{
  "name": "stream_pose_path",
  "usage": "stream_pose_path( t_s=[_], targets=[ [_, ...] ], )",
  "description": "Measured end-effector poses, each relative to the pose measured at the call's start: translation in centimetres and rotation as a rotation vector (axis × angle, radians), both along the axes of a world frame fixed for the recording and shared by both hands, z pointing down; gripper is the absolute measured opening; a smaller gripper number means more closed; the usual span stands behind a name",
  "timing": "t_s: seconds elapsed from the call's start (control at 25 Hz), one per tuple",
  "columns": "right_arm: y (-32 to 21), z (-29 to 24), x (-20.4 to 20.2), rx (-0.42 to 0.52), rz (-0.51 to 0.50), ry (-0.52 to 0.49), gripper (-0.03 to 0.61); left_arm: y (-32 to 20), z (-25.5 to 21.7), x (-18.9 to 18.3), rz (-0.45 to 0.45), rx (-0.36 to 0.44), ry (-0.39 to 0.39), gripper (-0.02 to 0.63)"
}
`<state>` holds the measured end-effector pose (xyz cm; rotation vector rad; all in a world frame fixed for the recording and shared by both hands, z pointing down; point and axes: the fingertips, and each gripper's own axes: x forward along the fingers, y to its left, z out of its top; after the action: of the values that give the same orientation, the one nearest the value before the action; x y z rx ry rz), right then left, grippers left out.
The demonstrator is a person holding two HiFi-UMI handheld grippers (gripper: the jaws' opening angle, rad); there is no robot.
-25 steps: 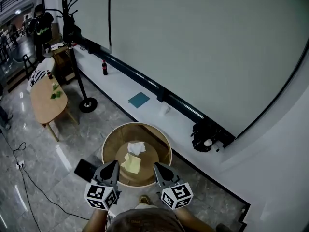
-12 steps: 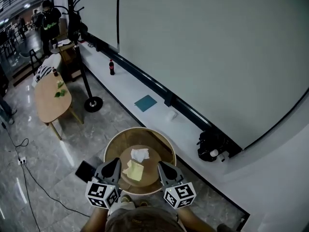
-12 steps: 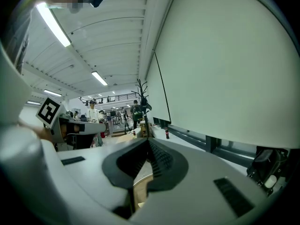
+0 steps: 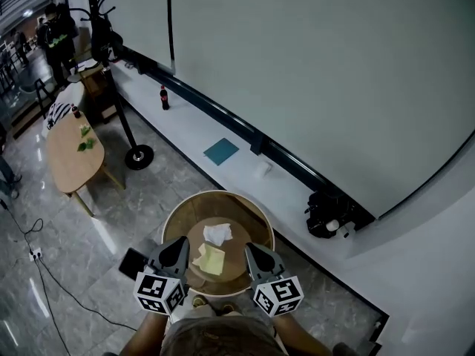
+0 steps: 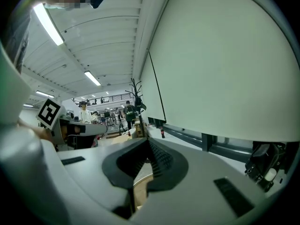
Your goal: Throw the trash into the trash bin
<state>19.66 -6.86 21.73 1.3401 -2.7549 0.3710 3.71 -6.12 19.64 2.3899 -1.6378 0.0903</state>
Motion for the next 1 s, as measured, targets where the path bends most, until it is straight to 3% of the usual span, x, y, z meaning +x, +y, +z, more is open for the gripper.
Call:
stream_pose_path(
  t_s=[0.48,0.68,1.0],
  targets=[
    [-1.7,4.6,-1.1,-0.063,0.019,0.036,0.017,-2.3,5.0,-0.3,0.046,-0.078,0.033,0.018],
    [-3.1,7.5,-1.2,-0.081,0.038,0.060,0.016,-3.4,9.1,-0.1,0.092,-0.115,0.014,0.018],
    [-5.0,13.1,-2.6,-0.086,0.027,0.066,0.017,-5.2,16.9,-0.4,0.087,-0.142,0.012,0.018]
  ],
)
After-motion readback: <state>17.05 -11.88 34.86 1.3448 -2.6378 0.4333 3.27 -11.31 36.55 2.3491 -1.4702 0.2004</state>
